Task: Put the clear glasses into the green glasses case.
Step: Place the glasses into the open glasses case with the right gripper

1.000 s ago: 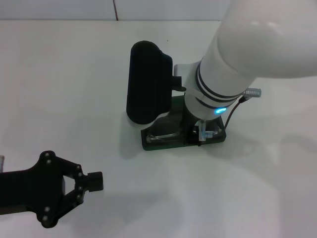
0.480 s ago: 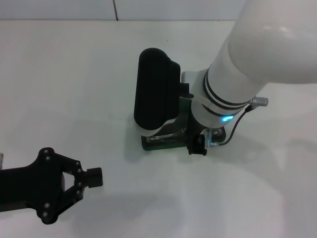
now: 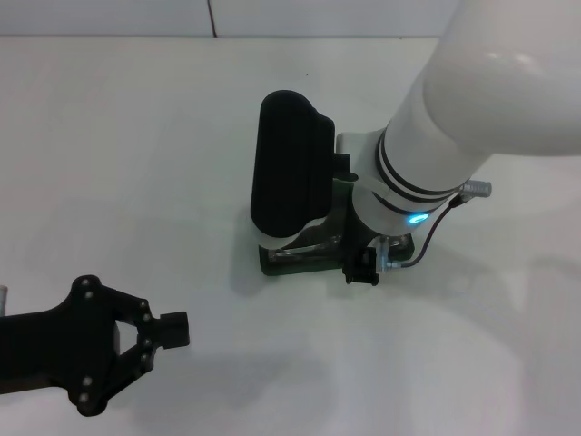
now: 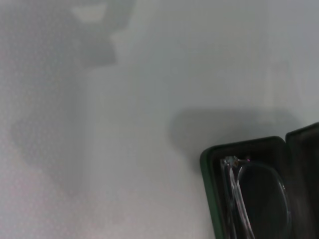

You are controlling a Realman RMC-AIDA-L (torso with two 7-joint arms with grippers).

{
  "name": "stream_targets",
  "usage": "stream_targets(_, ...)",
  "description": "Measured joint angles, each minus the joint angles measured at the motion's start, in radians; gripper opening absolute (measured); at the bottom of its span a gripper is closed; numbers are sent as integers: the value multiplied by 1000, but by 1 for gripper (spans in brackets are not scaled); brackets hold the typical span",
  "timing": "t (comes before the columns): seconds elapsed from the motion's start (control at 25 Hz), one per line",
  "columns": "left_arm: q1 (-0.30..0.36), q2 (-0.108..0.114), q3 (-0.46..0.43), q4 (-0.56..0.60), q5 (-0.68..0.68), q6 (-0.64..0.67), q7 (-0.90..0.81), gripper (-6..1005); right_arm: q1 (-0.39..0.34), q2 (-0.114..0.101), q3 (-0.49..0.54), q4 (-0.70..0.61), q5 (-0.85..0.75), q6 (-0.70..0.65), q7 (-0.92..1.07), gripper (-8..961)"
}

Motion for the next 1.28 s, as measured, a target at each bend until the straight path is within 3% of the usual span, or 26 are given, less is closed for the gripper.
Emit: stream_targets(1.28,2,0,0,-6,1,0,3,52,-1,0,33,108,32,86,-70,116)
